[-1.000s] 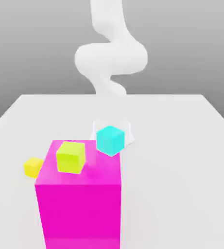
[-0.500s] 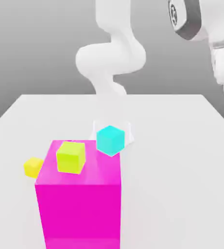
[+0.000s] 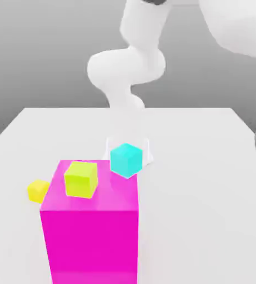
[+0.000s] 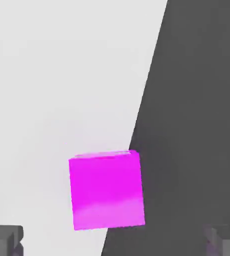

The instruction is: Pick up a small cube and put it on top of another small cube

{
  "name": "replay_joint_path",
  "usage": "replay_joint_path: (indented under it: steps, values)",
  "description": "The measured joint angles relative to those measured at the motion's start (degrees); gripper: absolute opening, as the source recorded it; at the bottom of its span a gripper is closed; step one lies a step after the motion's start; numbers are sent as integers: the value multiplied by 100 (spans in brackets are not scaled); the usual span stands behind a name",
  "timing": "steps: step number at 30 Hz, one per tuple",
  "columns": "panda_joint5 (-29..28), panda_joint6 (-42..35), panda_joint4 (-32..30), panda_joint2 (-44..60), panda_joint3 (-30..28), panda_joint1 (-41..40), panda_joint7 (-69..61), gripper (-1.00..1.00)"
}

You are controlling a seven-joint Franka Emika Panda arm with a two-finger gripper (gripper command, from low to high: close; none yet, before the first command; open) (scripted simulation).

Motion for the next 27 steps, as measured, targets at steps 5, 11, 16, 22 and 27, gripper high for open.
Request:
replay_joint_path:
  steps: [5, 11, 16, 22, 27]
  values:
    - [-7, 261, 95, 374, 5, 5, -24, -100]
    - [-22, 9, 15, 51, -1, 15, -24, -100]
    - [423, -570, -409, -838, -64, -229, 292, -100]
    - [982, -1164, -1033, -1885, -308, -564, 1024, -100]
    - [1109, -1624, -1569, -2813, -608, -752, 1836, -100]
